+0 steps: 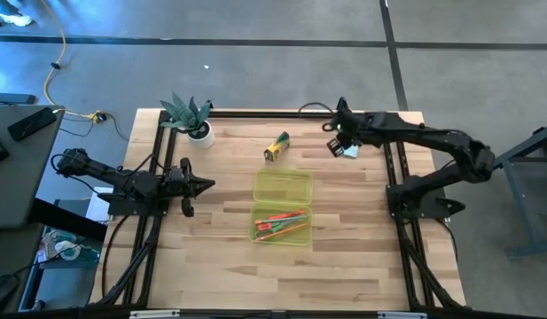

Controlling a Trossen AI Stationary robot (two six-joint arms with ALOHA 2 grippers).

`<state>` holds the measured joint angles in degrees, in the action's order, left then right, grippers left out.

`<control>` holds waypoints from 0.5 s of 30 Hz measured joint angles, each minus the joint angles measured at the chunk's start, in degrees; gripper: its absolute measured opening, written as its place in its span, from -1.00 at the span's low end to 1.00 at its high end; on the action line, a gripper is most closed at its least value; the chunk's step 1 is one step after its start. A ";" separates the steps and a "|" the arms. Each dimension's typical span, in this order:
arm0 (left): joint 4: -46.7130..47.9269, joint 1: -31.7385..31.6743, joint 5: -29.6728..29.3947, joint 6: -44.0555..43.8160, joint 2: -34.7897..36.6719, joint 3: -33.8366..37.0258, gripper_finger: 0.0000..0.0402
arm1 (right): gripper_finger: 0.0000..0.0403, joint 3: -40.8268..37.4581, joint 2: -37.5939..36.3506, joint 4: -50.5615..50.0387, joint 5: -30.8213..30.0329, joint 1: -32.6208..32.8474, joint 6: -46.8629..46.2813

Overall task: Pack school essentials
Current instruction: Put the sticky notes into the yellow box

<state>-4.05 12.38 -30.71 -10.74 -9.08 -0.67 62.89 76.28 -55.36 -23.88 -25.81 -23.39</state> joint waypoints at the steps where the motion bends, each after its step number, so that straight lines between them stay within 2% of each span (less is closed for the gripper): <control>1: -0.02 0.00 0.01 0.00 0.00 0.00 -0.98 | -0.36 0.00 0.10 0.66 2.39 -1.74 1.65; 4: -0.02 0.00 0.01 0.00 0.00 0.00 -0.97 | -0.36 0.00 0.62 3.30 7.36 -6.02 6.45; 10: -0.02 0.00 0.03 -0.03 0.00 0.00 -0.97 | -0.36 0.00 0.56 4.21 9.22 -12.25 10.71; 15: -0.04 0.00 0.03 -0.05 0.00 0.00 -0.97 | -0.36 0.00 0.56 4.23 15.03 -16.16 16.33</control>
<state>-4.10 12.38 -30.68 -10.79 -9.08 -0.67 62.89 76.84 -51.13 -8.86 -41.96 -7.06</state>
